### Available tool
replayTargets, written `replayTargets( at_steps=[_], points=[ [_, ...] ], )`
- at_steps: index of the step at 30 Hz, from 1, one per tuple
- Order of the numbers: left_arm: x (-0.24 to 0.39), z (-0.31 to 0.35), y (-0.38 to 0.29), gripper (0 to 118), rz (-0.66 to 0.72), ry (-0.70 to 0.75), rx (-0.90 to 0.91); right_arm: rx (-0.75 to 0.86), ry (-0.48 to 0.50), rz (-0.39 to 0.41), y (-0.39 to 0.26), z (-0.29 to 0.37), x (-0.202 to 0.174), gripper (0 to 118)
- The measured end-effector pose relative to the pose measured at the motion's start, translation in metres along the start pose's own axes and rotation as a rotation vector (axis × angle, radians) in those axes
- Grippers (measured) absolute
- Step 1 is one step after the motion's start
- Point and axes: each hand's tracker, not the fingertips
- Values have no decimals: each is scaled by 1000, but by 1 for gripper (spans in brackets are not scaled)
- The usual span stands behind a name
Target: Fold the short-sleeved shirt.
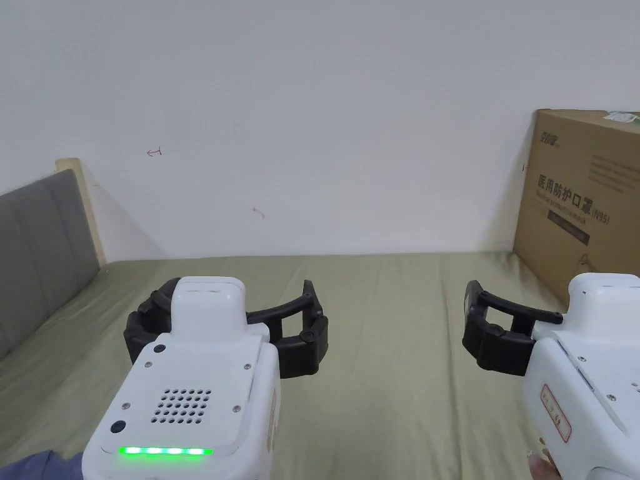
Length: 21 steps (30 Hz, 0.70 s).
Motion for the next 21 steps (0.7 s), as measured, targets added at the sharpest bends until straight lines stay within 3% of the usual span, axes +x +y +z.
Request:
replayTargets(
  at_steps=[3, 21],
  points=[
    [0, -4, 0, 118, -11, -8, -27, -2, -14, 41, -3, 0, -5, 118],
    [-1, 3, -5, 118, 7, -13, -21, 12, -1, 44, -3, 8, -8, 118]
  ],
)
